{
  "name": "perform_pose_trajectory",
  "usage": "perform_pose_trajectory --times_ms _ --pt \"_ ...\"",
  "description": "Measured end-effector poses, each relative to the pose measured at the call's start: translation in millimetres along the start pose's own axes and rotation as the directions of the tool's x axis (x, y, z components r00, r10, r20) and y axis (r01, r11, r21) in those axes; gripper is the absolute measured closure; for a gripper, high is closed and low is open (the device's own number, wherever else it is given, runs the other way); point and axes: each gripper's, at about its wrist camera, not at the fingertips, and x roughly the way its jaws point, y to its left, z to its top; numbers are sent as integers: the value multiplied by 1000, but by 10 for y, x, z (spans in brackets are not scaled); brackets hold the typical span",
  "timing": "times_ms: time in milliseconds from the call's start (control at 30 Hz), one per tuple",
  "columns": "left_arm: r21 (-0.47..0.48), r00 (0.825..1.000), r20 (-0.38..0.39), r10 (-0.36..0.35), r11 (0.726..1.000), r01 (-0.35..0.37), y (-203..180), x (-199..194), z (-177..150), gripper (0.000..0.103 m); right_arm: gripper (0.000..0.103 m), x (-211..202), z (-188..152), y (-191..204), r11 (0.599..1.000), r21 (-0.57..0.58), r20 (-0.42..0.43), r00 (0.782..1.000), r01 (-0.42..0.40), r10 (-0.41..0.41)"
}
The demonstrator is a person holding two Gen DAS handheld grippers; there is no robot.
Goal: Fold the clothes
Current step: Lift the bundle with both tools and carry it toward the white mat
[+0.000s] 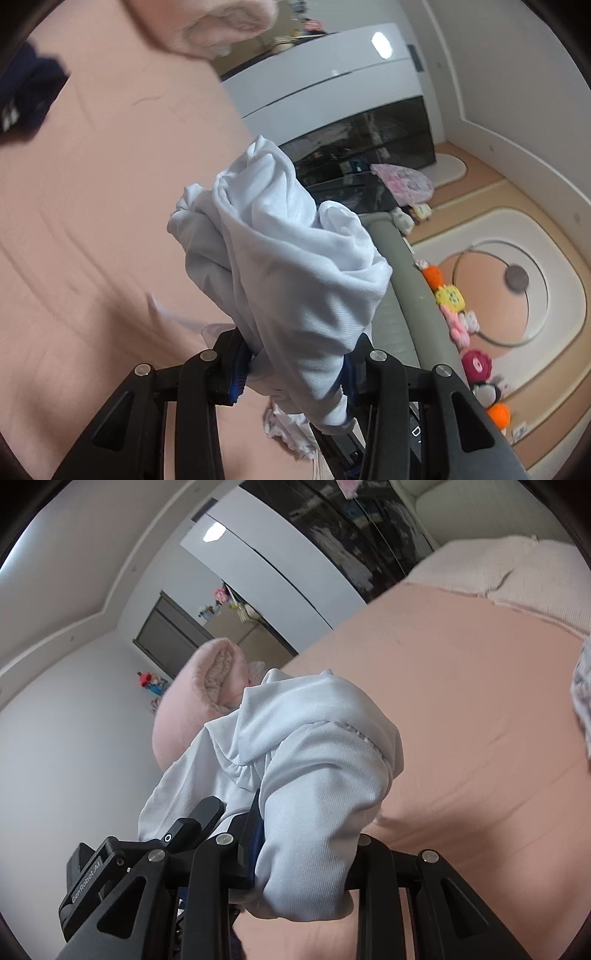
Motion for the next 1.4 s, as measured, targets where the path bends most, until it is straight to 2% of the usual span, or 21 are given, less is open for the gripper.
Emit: perform_pose_trajectory --times_ms 100,267,433,633,900,1400 --pt "49 1000 -5 -30 998 30 -260 -137 -25 67 78 -285 86 97 999 20 39 999 -36 35" --pt "131 1000 -16 -26 991 28 -656 -280 -93 67 77 -734 219 268 998 2 76 996 -57 56" --pt "155 997 -30 -76 985 80 -894 -430 -267 67 77 -1134 313 395 996 -30 121 989 -82 85" --pt "161 991 -81 -111 979 123 -1035 -501 -532 66 77 -1560 478 410 996 -80 137 989 -50 60" --pt "151 972 -169 -165 970 191 -1350 -113 -798 66 77 -1966 705 188 994 -106 199 980 1 20" --pt "174 924 -338 -179 953 248 -1975 786 -1277 66 77 -2506 1213 -630 997 -11 284 956 76 -70"
